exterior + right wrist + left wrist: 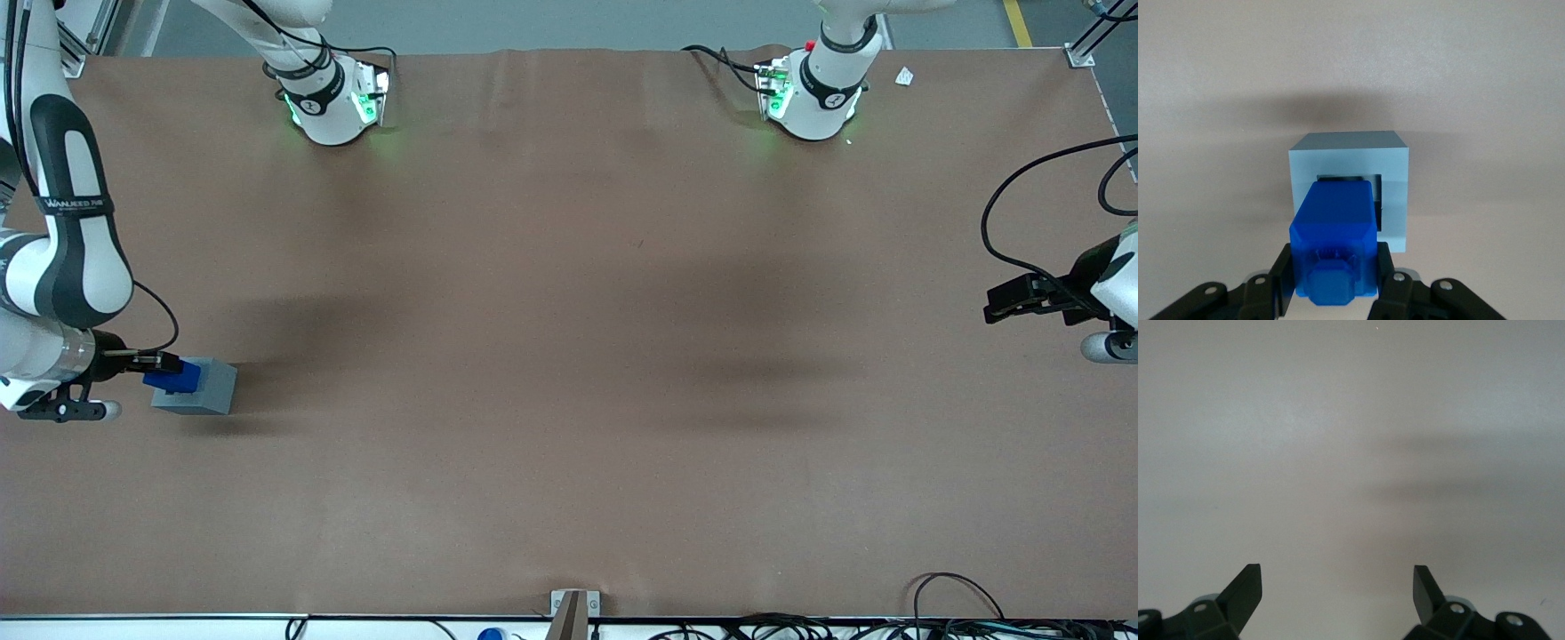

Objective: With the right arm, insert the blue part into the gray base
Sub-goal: 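Lower the blue block into the gray base's opening, pressing down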

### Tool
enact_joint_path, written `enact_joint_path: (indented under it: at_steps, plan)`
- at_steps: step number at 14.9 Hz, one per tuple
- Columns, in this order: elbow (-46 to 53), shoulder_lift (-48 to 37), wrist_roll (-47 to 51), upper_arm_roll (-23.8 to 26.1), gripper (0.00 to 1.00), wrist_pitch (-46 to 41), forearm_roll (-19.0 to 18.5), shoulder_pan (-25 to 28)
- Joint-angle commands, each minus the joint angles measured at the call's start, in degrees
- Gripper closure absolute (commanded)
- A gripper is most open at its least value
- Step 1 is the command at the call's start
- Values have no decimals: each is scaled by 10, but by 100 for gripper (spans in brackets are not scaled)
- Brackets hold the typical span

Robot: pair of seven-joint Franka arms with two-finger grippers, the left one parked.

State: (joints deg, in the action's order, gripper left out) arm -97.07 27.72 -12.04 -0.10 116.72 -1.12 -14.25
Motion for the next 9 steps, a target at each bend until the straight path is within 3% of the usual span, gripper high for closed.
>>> enact_joint_path:
  at_steps: [1,9]
  plan:
    - [15,10,-3,7,98,0,-3,-10]
    - [24,15,-4,7,98,1,-4,-10]
